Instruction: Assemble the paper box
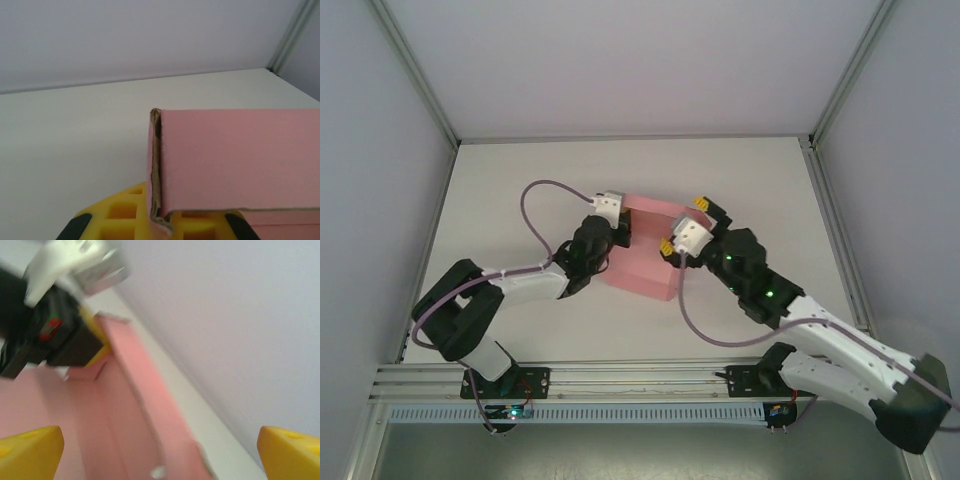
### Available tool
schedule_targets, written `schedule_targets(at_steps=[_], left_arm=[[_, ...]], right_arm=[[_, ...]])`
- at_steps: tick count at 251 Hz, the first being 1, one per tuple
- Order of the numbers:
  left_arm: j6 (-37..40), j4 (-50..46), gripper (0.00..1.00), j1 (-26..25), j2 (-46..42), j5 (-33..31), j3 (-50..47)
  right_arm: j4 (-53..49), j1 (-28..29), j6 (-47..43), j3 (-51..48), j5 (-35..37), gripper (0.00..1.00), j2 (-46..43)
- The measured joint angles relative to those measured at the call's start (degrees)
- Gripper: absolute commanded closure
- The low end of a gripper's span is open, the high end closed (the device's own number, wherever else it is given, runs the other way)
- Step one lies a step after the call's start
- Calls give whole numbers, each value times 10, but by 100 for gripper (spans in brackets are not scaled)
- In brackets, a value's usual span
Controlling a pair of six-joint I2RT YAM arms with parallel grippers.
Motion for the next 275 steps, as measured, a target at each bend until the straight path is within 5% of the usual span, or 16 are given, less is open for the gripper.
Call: schedule_targets(at_steps=[66,184,275], left_arm=[[-28,-68,100,21,-66,7,-45],[-46,-85,100,21,-93,11,-45],[-83,-78,100,21,-86,52,-45]], right_arm=[[-25,-90,161,53,-15,2,-13],[-184,-114,188,133,-93,2,151],[-46,-114,270,103,-135,2,186]])
